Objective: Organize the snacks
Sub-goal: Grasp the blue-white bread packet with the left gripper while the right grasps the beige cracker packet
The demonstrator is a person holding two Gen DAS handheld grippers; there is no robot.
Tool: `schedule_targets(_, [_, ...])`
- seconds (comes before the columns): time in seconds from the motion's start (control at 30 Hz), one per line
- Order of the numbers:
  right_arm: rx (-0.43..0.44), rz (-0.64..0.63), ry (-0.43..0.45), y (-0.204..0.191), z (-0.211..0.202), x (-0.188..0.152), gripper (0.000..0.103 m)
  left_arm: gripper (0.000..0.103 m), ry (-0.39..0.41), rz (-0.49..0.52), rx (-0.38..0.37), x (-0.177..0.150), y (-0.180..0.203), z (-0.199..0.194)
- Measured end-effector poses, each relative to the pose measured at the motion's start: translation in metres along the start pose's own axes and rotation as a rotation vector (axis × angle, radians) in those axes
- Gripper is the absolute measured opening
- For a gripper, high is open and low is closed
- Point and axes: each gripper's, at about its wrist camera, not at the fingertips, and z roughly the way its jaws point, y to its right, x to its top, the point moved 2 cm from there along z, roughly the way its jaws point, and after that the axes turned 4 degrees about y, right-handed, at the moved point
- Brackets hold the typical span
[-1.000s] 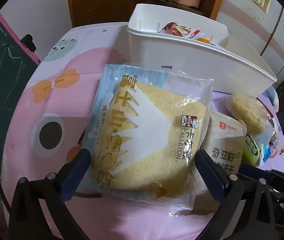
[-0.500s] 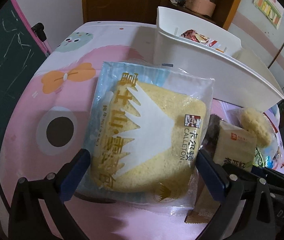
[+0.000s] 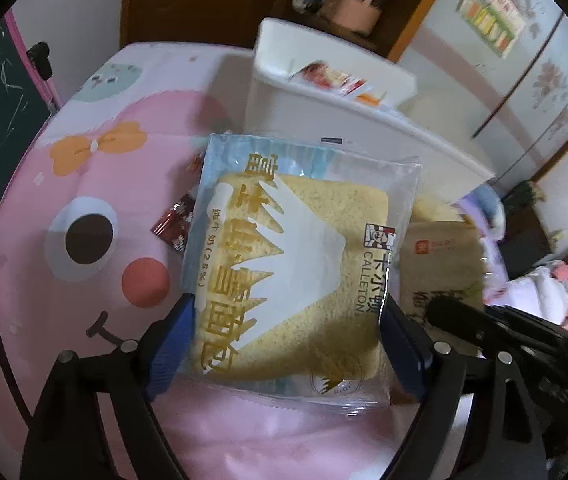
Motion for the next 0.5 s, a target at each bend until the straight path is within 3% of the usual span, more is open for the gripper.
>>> schedule_targets(0.23, [0.012,0.011,0.112,-0.002,-0.055,0.011,0.013,0.085,0.155,-0.010,-0.177,0.031,0.015,-0.087])
schedule_targets(0.5, [0.000,-0.034,0.302,-0.013,-0.130,0.051,0.013,0.086,0.383,0.122,-0.092,0.087,0.046,-0.185])
